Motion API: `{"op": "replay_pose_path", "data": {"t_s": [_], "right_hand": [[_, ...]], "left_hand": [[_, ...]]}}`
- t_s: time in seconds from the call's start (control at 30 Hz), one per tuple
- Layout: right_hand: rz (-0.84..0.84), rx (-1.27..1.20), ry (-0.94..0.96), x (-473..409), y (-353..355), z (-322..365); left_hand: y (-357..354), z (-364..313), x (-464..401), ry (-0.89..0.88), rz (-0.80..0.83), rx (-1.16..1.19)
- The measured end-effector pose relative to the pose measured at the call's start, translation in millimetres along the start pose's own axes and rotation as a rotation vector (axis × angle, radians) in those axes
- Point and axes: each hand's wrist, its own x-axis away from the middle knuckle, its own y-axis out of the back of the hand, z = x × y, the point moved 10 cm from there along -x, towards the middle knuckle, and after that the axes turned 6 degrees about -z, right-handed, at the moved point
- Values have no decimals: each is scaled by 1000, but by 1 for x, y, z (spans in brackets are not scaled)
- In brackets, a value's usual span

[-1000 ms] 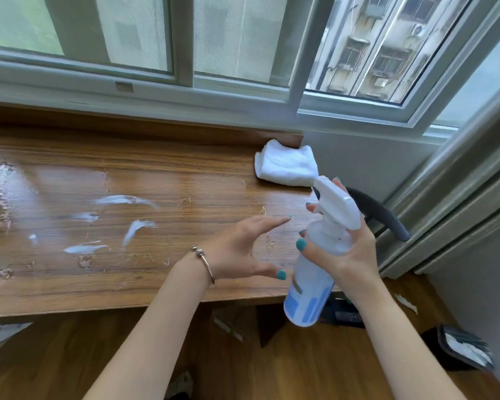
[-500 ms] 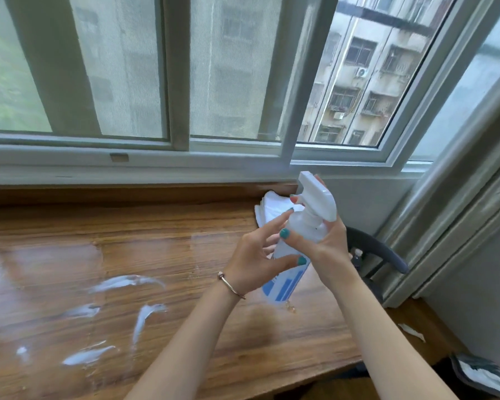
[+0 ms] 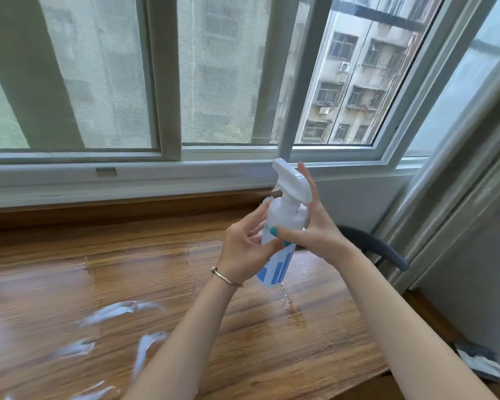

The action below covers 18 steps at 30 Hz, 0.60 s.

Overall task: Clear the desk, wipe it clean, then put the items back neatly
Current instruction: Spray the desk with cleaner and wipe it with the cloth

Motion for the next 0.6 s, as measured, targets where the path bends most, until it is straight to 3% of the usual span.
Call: {"op": "replay_pose_path", "data": {"t_s": [0.33,0.6], "right_hand": [[-76,-17,6,0,48,-19],[-1,-36,18,-32,74,-25]], "left_hand": [[-35,-9,-17,-43,-17,-16],[-54,-8,-43,-28,-120,9]]}}
